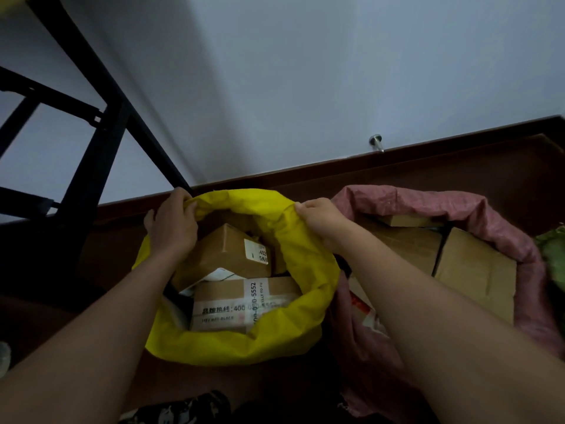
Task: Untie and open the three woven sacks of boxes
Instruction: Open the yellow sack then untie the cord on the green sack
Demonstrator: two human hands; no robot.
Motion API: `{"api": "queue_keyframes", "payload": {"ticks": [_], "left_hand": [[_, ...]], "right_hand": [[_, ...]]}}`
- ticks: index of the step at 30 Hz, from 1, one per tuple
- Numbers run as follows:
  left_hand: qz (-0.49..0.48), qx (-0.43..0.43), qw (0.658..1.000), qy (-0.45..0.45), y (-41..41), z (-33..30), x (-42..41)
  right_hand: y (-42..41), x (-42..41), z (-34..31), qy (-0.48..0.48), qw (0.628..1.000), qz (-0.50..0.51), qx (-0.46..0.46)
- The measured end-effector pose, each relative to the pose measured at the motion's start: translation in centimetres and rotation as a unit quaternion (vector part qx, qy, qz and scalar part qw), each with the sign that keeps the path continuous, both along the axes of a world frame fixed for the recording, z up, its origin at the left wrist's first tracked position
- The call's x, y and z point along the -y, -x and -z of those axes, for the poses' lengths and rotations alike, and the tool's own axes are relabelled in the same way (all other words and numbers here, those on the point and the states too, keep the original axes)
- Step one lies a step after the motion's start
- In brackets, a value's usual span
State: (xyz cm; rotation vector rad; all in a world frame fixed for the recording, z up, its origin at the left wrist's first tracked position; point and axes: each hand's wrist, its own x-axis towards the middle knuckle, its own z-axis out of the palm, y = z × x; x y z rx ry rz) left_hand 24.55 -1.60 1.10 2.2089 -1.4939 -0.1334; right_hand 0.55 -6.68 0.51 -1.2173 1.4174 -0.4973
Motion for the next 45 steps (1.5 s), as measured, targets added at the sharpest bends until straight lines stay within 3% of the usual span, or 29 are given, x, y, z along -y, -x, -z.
{"api": "queue_keyframes", "payload": {"ticks": [5,8,11,14,17,19,20,22,26,31,34,37,40,42,45], "left_hand": [[-0.038,-0.145,0.988,0.025,0.6,-0.9,1.0],[-0.074,-0.221,0.973,0.002,0.5,-1.1,1.6],[-0.109,-0.308,0.944,-0.050,0.5,-1.1,2.4],[-0.146,-0.353,0.922,-0.064,-0.1,-0.9,3.1],[-0.137,-0.370,0.913,-0.105,-0.4,-0.9,3.4],[-0.112,-0.383,0.906,-0.140,-0.2,-1.4,3.4],[-0.097,-0.395,0.902,-0.143,0.0,-1.8,3.3],[-0.055,-0.399,0.906,-0.133,-0.1,-2.6,2.7],[0.078,-0.248,0.953,-0.155,0.0,-2.9,1.3],[0.151,-0.045,0.987,-0.028,-1.0,-1.5,0.8],[0.153,0.010,0.988,-0.005,-0.8,-0.9,0.8],[0.106,-0.019,0.994,-0.010,-0.2,-0.8,1.5],[0.011,-0.148,0.987,-0.054,0.0,-0.6,2.5],[-0.052,-0.259,0.961,-0.079,-0.2,-0.4,2.9],[-0.079,-0.330,0.937,-0.087,-0.5,-0.3,3.0]], "right_hand": [[-0.3,1.5,0.9,-0.062,0.994,0.056,0.069],[0.1,1.9,1.3,-0.085,0.992,0.034,0.085],[0.4,2.2,1.5,-0.048,0.996,-0.020,0.079],[0.3,1.6,1.2,0.072,0.985,-0.155,0.026],[-0.2,1.9,2.7,0.324,0.904,-0.236,-0.149],[-0.6,2.6,3.2,0.416,0.868,-0.232,-0.142],[-0.7,3.0,3.3,0.420,0.872,-0.226,-0.111],[-0.9,3.5,3.0,0.370,0.904,-0.206,-0.060],[-0.6,4.1,3.1,0.220,0.962,-0.164,0.004],[-0.5,4.1,3.6,0.114,0.987,-0.080,0.076],[-1.1,3.9,3.7,0.059,0.992,-0.034,0.105],[-1.6,3.7,3.6,-0.031,0.990,0.010,0.138],[-1.8,3.9,4.1,-0.093,0.987,0.063,0.112],[-2.2,4.1,4.3,-0.056,0.994,0.082,0.044],[-2.3,4.3,4.9,0.146,0.981,0.012,-0.124]]}}
